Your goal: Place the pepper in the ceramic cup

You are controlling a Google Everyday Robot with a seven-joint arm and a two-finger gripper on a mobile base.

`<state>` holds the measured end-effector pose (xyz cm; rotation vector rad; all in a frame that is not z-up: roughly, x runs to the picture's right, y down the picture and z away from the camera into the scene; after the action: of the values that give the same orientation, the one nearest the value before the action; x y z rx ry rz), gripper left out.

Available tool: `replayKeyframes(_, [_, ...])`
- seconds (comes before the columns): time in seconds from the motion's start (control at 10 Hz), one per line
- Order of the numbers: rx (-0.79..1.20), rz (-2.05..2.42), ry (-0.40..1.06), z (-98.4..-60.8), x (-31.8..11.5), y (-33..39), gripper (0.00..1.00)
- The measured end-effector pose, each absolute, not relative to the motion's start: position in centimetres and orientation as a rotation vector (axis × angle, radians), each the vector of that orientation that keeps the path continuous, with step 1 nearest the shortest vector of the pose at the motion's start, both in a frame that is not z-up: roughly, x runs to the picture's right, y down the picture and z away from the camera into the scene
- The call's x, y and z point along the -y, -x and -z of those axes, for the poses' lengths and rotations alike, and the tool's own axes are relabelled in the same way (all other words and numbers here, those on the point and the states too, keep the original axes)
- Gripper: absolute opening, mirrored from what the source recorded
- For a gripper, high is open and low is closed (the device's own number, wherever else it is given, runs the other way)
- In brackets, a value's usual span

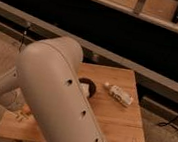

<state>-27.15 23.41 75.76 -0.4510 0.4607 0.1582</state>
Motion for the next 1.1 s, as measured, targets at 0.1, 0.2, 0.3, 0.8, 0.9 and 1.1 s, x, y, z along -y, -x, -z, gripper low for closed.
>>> replayKeyframes(0.1, [-0.458, -0.139, 0.433, -76.3, -23.4, 27.4, 0.65])
replayKeyframes(0.2, [-0.451, -0.115, 0.408, -77.1, -23.5, 27.8, 0.65])
replayKeyframes(0.3, [-0.445, -0.095, 0.388, -77.6, -23.5, 28.2, 0.65])
replayKeyframes(0.8, [-0.446, -0.118, 0.281, -80.3, -22.6, 29.0, 0.65])
replayKeyframes(0.9, [-0.453, -0.14, 0.265, -80.7, -22.2, 28.9, 0.65])
replayKeyframes(1.1, [-0.476, -0.197, 0.227, -81.6, -20.7, 28.1, 0.65])
